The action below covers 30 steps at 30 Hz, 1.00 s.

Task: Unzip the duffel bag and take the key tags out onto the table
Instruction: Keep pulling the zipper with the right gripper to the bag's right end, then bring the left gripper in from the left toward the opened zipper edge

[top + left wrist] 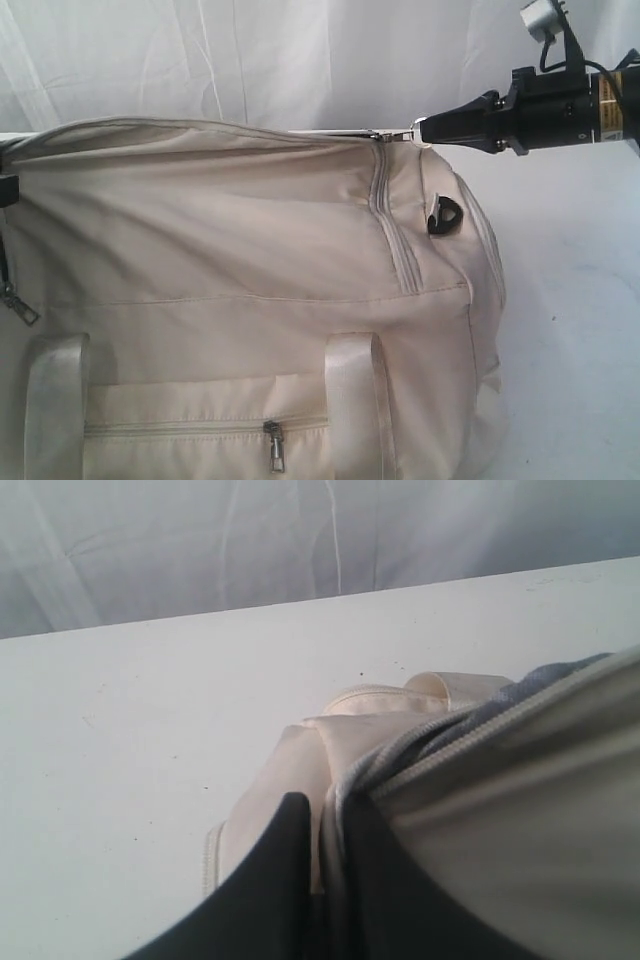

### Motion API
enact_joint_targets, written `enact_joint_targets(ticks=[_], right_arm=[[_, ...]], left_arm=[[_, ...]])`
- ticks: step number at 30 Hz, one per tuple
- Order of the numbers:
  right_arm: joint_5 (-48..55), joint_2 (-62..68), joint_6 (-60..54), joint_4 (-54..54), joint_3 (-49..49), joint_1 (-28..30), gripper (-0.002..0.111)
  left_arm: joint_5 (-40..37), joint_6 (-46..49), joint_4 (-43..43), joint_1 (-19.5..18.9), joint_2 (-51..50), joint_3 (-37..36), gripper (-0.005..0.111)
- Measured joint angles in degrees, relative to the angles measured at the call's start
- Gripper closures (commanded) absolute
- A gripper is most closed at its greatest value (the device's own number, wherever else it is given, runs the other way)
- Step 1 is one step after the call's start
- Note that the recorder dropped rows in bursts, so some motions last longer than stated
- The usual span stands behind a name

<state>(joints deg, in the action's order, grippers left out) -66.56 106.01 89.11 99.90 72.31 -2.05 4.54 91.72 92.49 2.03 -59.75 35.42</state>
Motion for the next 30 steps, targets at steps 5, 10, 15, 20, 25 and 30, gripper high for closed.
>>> enact_joint_targets(ticks=[5, 10, 15, 20, 25, 30], right_arm=[[0.4, -0.1, -1.2, -0.1, -1.1, 0.4, 0.108], [1.3, -0.2, -1.3, -0.1, -1.1, 0.7, 0.108], [0.3, -0.2, -1.3, 0.0, -1.1, 0.9, 0.108], [-0.4, -0.3, -1.3, 0.0, -1.1, 1.1, 0.108], [-0.4, -0.6, -1.3, 0.3, -1.1, 1.0, 0.108], [-0.3, -0.6, -1.3, 0.4, -1.1, 0.2, 0.108]], left_arm=[[-1.8, -0.3, -6.6, -0.5, 0.0, 0.0, 0.107], [-6.0, -0.3, -12.4, -1.2, 0.0, 0.6, 0.107], [-6.4, 0.9, -13.5, -1.2, 0.0, 0.6, 0.086], [-7.1, 2.6, -14.1, -1.6, 0.0, 0.8, 0.048], [-18.2, 6.0, -14.0, -1.9, 0.0, 3.4, 0.04], [-38.1, 20.5, -8.6, -1.9, 0.0, 5.4, 0.04]])
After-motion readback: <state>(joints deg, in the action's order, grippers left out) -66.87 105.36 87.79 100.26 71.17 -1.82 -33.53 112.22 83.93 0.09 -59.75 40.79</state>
